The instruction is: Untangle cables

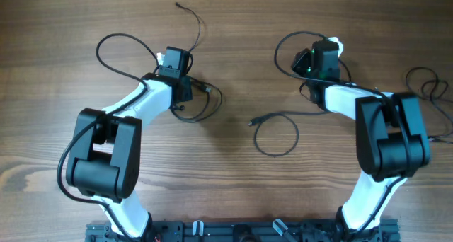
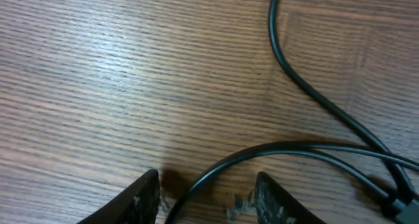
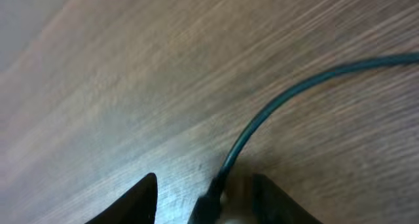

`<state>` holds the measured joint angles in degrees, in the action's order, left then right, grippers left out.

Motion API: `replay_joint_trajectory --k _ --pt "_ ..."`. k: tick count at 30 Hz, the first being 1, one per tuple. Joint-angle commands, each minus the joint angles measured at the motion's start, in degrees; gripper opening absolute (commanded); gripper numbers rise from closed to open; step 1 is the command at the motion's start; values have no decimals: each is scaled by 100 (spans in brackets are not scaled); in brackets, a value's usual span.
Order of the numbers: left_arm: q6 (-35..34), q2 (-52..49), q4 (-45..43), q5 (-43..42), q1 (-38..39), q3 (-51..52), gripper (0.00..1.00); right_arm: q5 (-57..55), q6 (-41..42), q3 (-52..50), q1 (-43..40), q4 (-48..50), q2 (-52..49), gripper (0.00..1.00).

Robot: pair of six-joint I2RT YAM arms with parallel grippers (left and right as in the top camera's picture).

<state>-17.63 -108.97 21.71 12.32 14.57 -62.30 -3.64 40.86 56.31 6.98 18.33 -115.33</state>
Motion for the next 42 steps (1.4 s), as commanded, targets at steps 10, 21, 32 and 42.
replay_joint_trajectory --k 10,21,32,42 --pt "48 -151 13 -203 -20 79 49 1097 -2094 48 -9 -238 323 4" --pt "48 -151 -26 -203 -20 79 50 3626 -5366 46 107 -5388 1403 4" --pt "50 -151 -31 -203 -20 79 52 734 -6057 46 1239 -5775 1403 62" --pt "48 -151 -76 -203 -20 79 53 800 -6022 398 1311 -5976 1746 63"
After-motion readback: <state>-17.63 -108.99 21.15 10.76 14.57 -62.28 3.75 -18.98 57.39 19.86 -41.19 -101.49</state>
